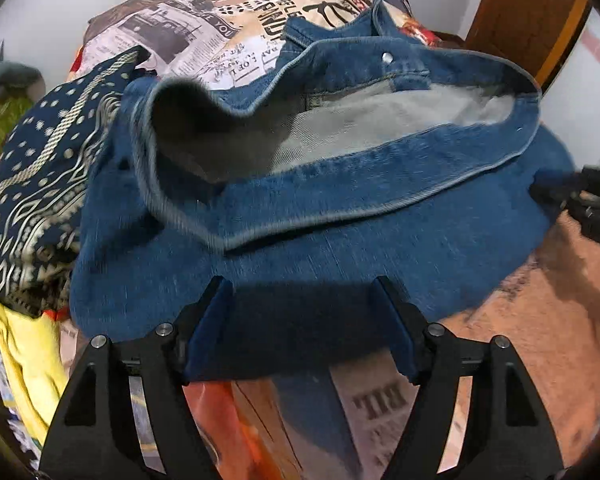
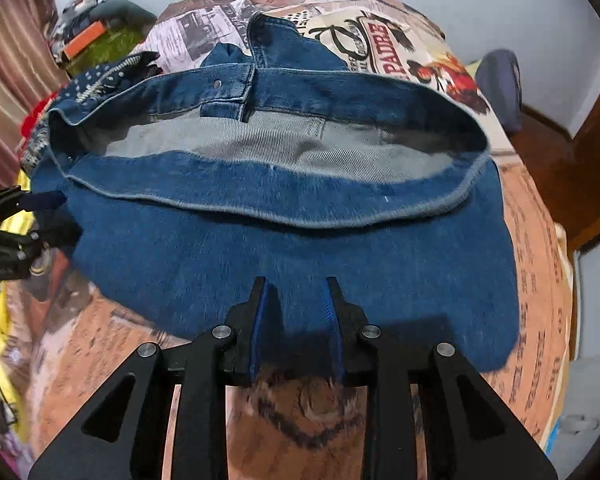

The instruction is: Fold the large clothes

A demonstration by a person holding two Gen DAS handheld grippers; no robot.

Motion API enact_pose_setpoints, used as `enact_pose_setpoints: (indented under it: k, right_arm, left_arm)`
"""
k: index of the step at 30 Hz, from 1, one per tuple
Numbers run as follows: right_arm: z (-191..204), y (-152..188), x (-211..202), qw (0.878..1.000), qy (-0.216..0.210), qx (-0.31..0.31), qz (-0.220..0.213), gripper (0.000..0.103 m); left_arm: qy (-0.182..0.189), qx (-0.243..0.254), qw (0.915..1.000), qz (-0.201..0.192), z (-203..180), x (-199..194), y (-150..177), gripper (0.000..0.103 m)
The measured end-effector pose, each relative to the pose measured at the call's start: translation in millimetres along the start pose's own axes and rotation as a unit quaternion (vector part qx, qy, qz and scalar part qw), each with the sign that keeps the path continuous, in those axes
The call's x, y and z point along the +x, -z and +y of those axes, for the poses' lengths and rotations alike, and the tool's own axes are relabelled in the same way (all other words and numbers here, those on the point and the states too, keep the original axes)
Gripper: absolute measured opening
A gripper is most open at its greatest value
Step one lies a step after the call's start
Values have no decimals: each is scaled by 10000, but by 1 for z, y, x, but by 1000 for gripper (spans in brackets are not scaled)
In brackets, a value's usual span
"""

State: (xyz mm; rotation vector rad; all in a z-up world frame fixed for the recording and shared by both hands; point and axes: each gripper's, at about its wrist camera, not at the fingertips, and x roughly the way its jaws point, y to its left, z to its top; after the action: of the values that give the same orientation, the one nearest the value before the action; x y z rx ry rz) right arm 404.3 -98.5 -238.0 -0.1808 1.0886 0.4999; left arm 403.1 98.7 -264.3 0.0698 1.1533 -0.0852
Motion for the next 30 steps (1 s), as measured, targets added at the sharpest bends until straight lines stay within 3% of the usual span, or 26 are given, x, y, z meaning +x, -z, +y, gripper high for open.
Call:
enact_pose_setpoints:
  k: [3,8,13,15,17,19,23,30]
  right_arm:
    - [-2,-18,16,9999,-144,38,73,35]
    - [-7,-55,35,10000,4,43,0,36]
    - [-29,-100,29,9947,576,586,-611,36]
    - [-38,-108,18,9870,878,952,-949,36]
    - [-42,-110,12,9868,634,1131,-966,36]
    - [-38,-105,7,9889,389,1107,-914,36]
    - [-14,-88,3,9948,332,566,-782,36]
    - [32,-50,3,9979,241,-329,-497,36]
  left_arm:
    - [-257,11,9995,-181,1,9,-17,82]
    - [-735,-116,9964,-394,17,17,-72,83]
    - [-492,-856,9909,-911,48,-2,-124,83]
    - [-739,-1090,9826,-1308,54,-16,-138,83]
    - [-867,-1110,9790,-1475,57,-28,-144,83]
    - [-778,-1096,9801,-1459,58,-32,-143,83]
    - [-723,-744,9854,-1348,43,-33,-125,83]
    - [-524,-98,9952,-824,-4,-17,-67,83]
